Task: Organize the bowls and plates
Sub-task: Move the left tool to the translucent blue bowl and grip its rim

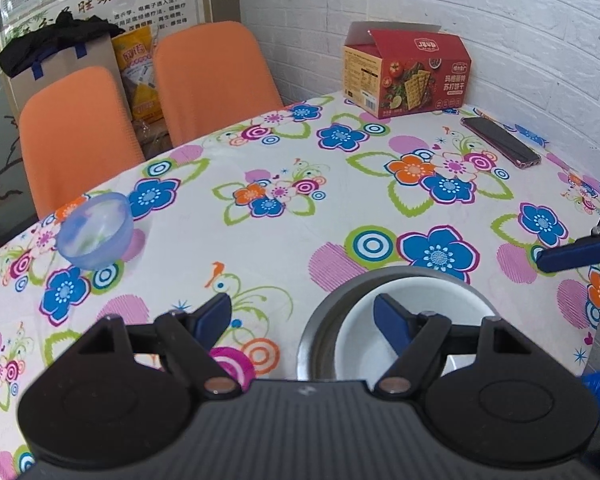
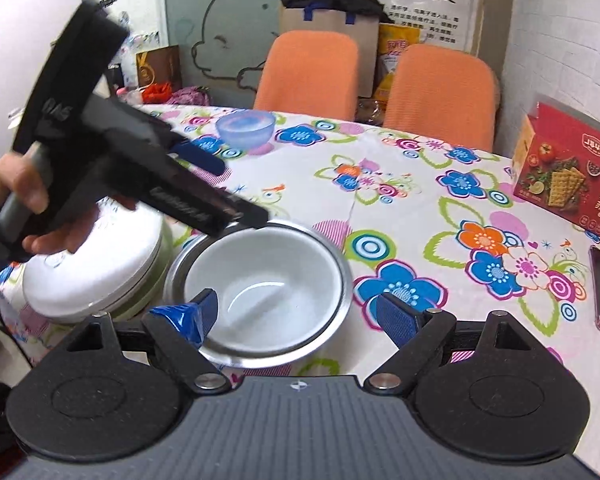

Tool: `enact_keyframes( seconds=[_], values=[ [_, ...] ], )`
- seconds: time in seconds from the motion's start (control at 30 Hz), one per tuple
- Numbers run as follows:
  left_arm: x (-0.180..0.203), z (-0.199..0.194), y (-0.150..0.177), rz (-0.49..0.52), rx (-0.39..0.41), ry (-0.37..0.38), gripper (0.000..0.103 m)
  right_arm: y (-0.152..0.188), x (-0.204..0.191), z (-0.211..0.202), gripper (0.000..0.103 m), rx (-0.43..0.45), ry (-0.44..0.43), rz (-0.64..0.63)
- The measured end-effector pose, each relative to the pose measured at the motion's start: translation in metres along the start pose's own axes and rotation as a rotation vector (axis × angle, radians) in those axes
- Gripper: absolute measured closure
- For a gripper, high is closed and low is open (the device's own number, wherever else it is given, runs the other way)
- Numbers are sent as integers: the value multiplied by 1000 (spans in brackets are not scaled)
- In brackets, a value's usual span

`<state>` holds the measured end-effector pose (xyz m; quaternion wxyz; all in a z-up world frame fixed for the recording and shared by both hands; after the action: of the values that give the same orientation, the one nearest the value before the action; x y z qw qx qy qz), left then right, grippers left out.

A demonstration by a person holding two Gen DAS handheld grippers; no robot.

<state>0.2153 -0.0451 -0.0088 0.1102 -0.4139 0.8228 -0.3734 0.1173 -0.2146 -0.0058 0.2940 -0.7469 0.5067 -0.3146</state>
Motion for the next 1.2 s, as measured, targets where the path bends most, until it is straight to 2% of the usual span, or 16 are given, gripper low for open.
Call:
enact_keyframes(
  seconds=[0.33,0.47,0.67,0.83,0.93,1.07,1.2],
  values=[
    [-46,-35,24,-53,8,-100,26,-43,-14,36,30,29,-27,-1],
    [-74,-47,33,-85,11,-131,26,-67,-33,59,30,18,-55,-54],
    [-120,-51,33,-118,-8,-188,26,-111,-60,99,30,23,-48,-191],
    [-166,-48,15,-142,-14,-238,26,-151,-79,130,30,50,-86,-274],
    [-200,-48,-8,-199,23,-244,26,-168,-91,150,30,78,-89,-333],
    [-240,-36,-33,-266,77,-241,26,-170,-98,182,30,56,-110,-349],
    [-269,2,-47,-318,46,-202,26,-165,-105,213,30,28,-159,-346]
  ],
)
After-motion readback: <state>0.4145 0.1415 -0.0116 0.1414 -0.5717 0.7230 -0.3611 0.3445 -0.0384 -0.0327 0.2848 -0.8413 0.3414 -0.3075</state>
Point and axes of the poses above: each gripper's, at about its wrist camera, not at the fingertips, and z roughly the way its jaws point, x to its right, y to its underside, the point moved 4 cm from there along z, roughly the way its jaws point, and after that the axes turned 14 degrees about y, right-handed, at the moved point
